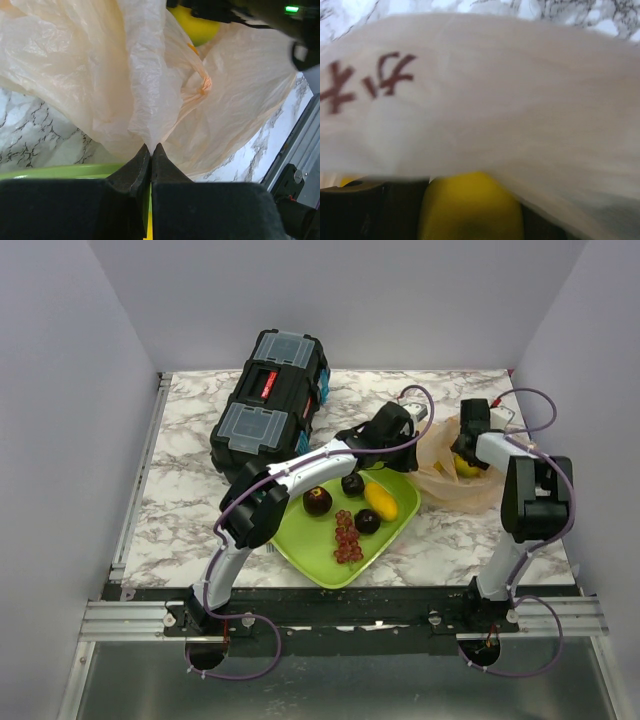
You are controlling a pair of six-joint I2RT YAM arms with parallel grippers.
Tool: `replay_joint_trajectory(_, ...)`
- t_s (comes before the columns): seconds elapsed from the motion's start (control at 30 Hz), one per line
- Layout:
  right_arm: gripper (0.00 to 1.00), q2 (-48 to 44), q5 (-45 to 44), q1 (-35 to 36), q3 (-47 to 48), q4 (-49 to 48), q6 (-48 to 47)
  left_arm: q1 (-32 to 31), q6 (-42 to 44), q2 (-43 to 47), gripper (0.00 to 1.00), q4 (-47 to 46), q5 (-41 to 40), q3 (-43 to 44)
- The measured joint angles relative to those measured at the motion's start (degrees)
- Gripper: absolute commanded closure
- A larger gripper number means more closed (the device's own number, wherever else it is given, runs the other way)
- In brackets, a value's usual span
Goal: Take the fake fruits out of the plastic bag
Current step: Take out the fake fruit from the plastic bag.
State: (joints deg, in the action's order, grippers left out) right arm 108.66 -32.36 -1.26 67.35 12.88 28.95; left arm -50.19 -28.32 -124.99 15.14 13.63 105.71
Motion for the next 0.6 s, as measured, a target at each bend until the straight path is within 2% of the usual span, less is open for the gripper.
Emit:
replay_joint_trajectory(0.27, 0.67, -18.1, 13.9, 0.0, -6.1, 7.2, 4.2, 0.4, 0.0, -0.1, 1.00, 0.0, 0.0, 0.0)
replay_joint_trajectory(0.47, 0.69, -23.5, 17.1, 0.0, -8.7, 11.1, 4.0, 0.6, 0.1, -0.4, 1.00, 0.5, 0.0, 0.0)
replay_joint_trajectory(0.5, 0.69, -24.0, 17.3, 0.0, -8.9, 11.8, 3.9, 0.6, 0.1, -0.4, 0.98, 0.6, 0.0, 0.0)
replay_joint_trajectory(0.6, 0.69, -26.9, 18.1, 0.0, -8.9, 13.5, 3.0, 0.6, 0.3, -0.4, 0.84, 1.2, -0.1, 0.1)
